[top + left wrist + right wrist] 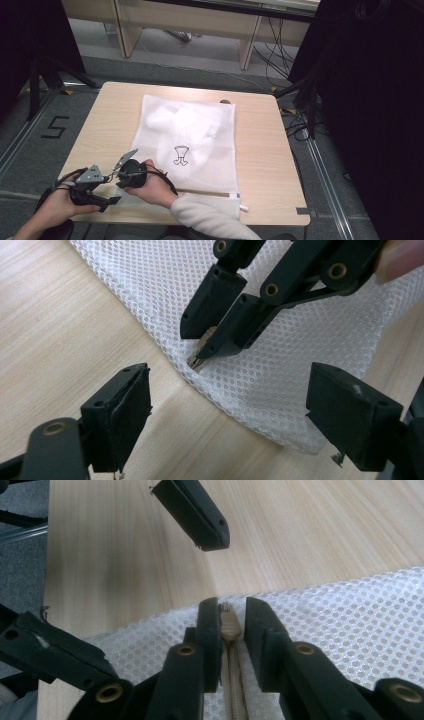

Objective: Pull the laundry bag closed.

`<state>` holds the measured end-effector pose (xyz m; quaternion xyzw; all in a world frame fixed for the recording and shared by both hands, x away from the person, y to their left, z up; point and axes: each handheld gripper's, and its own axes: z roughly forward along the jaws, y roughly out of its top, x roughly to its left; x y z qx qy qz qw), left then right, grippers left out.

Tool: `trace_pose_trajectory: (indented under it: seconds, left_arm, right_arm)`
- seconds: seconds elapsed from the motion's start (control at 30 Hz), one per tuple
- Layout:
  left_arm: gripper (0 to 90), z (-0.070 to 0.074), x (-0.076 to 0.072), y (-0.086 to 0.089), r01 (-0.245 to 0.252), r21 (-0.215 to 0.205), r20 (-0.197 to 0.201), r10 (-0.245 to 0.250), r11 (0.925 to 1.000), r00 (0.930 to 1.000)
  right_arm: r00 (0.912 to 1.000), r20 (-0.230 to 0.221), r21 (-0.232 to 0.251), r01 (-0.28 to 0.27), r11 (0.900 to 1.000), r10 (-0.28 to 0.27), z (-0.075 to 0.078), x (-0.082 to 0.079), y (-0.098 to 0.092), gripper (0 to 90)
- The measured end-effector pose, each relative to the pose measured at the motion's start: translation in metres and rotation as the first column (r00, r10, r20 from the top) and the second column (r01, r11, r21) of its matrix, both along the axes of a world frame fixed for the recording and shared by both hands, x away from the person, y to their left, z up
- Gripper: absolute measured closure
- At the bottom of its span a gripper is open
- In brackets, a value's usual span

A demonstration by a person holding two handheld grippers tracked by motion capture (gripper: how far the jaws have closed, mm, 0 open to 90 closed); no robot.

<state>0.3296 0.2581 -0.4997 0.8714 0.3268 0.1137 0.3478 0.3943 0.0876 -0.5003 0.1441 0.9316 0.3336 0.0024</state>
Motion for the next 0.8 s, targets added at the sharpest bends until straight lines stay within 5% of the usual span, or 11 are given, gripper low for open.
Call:
trace_pose_trajectory:
  seconds: [0.17, 0.33, 0.5, 0.6, 0.67, 0.8]
  left_arm:
    - [17.8, 0.000, 0.002, 0.001, 0.019, 0.018, 0.020, -0.020, 0.9997, 0.9996]
    - [18.3, -0.001, 0.002, 0.000, 0.005, -0.012, -0.006, -0.005, 0.9999, 1.0000]
    - [21.1, -0.004, 0.002, -0.003, -0.028, -0.066, -0.060, 0.024, 0.9974, 0.9979]
    - [23.1, -0.003, 0.004, -0.003, 0.003, -0.024, -0.070, -0.004, 0.9997, 0.9975]
    - [24.2, -0.005, 0.004, -0.007, -0.022, -0.058, -0.065, 0.018, 0.9981, 0.9977]
    - [24.8, -0.006, 0.007, -0.009, -0.034, -0.057, -0.069, 0.030, 0.9978, 0.9972]
  right_arm:
    - [0.9997, -0.022, -0.003, 0.012, 1.000, -0.012, 0.002, -0.002, -0.001, 81.7]
    - [0.9986, -0.043, -0.002, 0.030, 1.000, -0.030, 0.007, -0.003, -0.002, 81.8]
    - [1.0000, -0.009, 0.012, -0.003, 1.000, 0.003, 0.016, -0.002, -0.006, 81.8]
    - [1.0000, -0.003, 0.014, -0.002, 1.000, 0.002, 0.021, -0.002, -0.008, 81.8]
    - [1.0000, 0.000, 0.016, -0.003, 1.000, 0.003, 0.024, -0.003, -0.010, 81.8]
    - [1.0000, 0.002, 0.031, -0.004, 1.000, 0.004, 0.030, -0.003, -0.014, 81.8]
